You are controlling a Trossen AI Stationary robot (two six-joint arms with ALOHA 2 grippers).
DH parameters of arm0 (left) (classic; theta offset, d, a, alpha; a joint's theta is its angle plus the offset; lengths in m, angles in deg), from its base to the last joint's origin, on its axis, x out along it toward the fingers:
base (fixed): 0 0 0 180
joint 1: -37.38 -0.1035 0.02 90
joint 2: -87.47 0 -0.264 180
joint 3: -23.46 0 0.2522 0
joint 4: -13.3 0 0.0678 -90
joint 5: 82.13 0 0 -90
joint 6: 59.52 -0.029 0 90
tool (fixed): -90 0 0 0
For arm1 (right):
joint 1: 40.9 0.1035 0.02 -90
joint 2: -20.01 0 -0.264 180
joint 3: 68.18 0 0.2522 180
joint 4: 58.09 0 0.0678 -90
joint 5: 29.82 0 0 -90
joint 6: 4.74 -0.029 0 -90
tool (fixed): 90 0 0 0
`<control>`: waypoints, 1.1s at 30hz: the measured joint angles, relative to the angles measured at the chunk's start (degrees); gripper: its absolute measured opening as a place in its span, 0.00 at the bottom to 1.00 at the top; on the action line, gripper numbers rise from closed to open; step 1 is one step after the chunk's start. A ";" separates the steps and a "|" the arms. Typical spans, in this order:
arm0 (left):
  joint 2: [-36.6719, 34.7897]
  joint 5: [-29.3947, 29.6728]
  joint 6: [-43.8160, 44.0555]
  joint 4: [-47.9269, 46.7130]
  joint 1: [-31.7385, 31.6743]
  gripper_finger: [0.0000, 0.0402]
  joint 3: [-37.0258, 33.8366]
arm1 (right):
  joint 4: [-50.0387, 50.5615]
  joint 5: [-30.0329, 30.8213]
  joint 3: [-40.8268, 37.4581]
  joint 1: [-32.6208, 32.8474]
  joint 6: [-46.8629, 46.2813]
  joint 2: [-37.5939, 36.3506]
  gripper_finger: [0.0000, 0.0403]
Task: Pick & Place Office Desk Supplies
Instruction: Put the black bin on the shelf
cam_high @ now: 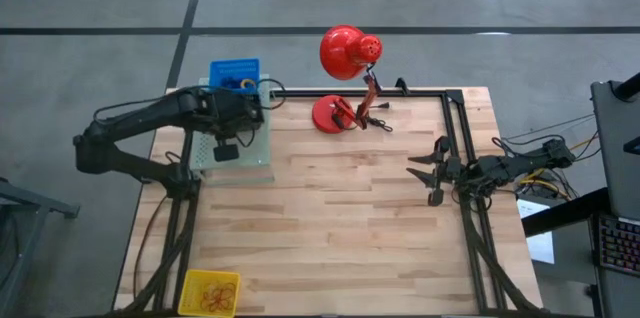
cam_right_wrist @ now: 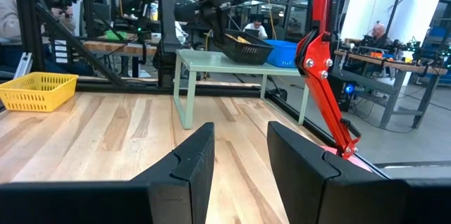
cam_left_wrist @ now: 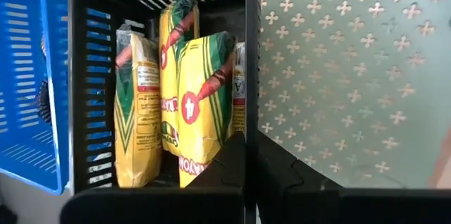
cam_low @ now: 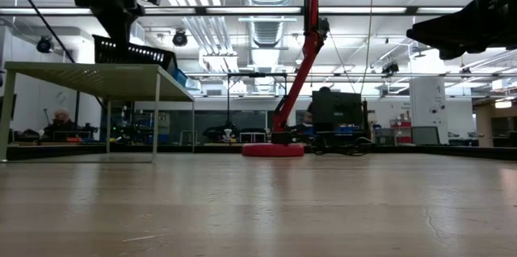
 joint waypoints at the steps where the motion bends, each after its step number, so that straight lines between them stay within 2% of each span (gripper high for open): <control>1: -1.01 -0.11 -0.86 0.90 -0.37 0.03 -0.93 | 0.00 0.00 -0.01 0.00 0.00 0.00 0.32; 4: -3.63 -0.50 -3.05 2.44 -1.58 0.03 -3.00 | 0.00 -0.01 -0.02 0.00 0.01 0.00 0.32; 9: -5.55 -6.10 -9.33 3.46 -4.47 0.03 -4.66 | 0.00 0.00 0.00 0.00 0.02 0.00 0.32; 14: -5.50 -9.23 -13.69 5.28 -8.60 0.03 -5.18 | 0.00 0.00 -0.01 0.00 0.01 0.00 0.32; 22: -5.37 -18.76 -18.55 8.27 -15.41 0.05 -5.18 | 0.00 0.00 0.00 0.00 0.02 0.00 0.32; 33: -5.23 -19.55 -18.80 5.46 -16.06 0.06 -5.18 | 0.00 0.00 -0.01 0.00 0.01 0.00 0.32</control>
